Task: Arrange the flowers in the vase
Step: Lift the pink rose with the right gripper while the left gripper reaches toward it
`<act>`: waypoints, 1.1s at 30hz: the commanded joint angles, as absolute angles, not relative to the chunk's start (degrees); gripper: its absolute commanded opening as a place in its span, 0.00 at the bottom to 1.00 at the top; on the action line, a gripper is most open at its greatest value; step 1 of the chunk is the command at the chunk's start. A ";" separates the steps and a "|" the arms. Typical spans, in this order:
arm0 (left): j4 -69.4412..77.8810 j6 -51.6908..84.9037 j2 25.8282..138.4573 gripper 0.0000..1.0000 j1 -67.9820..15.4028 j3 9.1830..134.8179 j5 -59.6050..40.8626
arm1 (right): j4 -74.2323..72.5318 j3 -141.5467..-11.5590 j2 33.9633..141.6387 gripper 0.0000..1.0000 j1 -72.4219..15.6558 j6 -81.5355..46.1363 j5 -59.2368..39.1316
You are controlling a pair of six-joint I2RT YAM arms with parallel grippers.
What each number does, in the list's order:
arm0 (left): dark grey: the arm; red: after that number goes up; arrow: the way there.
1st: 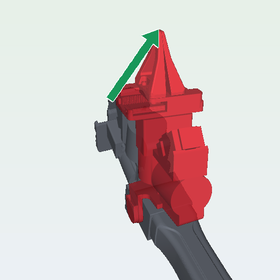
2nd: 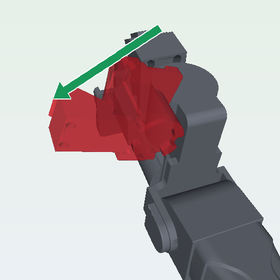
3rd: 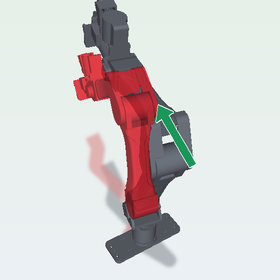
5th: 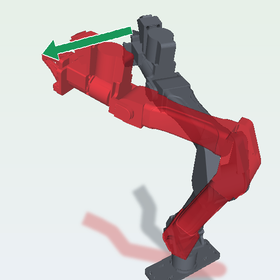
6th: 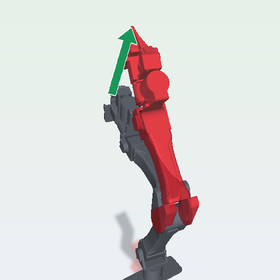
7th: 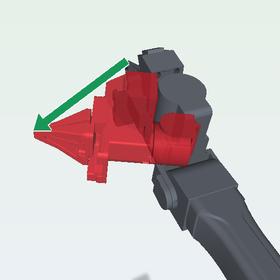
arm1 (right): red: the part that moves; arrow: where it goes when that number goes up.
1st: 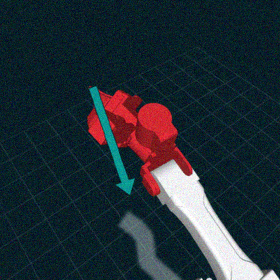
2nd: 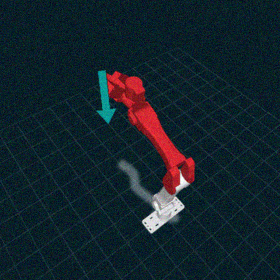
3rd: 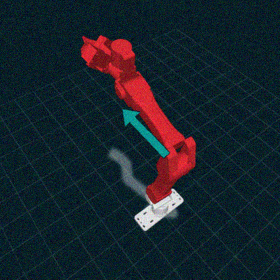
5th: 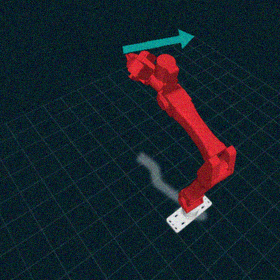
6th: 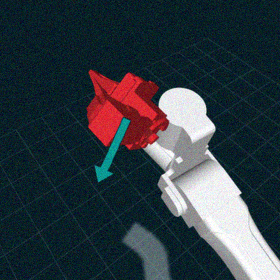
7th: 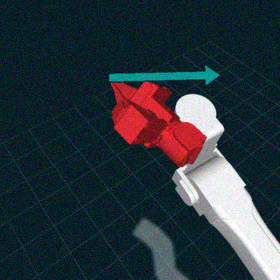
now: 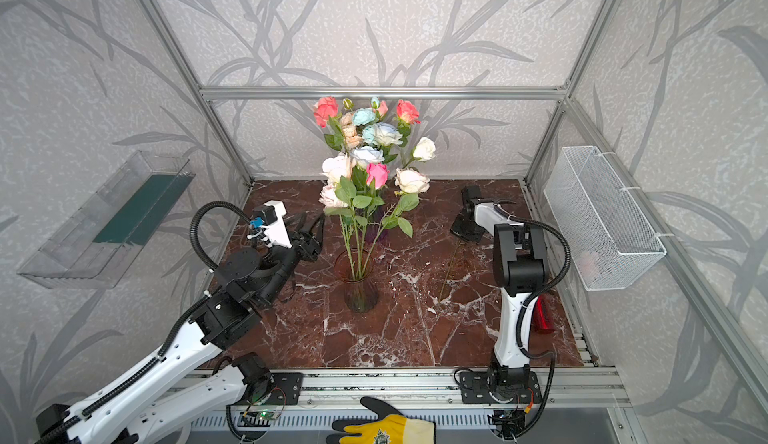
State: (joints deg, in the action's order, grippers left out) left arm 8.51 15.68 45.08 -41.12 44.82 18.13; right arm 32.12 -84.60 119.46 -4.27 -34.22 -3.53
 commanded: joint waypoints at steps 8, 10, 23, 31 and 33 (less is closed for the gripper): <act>9.02 16.95 44.89 0.54 -40.83 44.73 15.20 | 26.04 -75.75 105.98 0.00 -4.79 -32.92 -6.37; 9.31 16.96 45.41 0.54 -40.79 44.66 14.16 | 24.81 -73.99 103.69 0.00 -5.22 -32.81 -6.59; 15.73 15.66 46.72 0.54 -40.79 43.37 -3.50 | 14.18 -60.95 82.74 0.00 -11.83 -32.08 -5.01; 15.53 12.71 46.02 0.54 -40.91 44.80 -15.78 | 12.42 -57.85 69.86 0.00 -14.67 -32.34 -3.22; 14.42 12.54 46.51 0.55 -41.13 45.84 -18.52 | 11.93 -57.08 66.31 0.00 -15.01 -32.30 -3.21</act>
State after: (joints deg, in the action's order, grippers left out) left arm 14.11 14.09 46.63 -41.15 43.77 -11.73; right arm 14.17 -58.00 70.43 -14.44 -32.71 -4.43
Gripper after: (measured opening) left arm 0.548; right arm 0.045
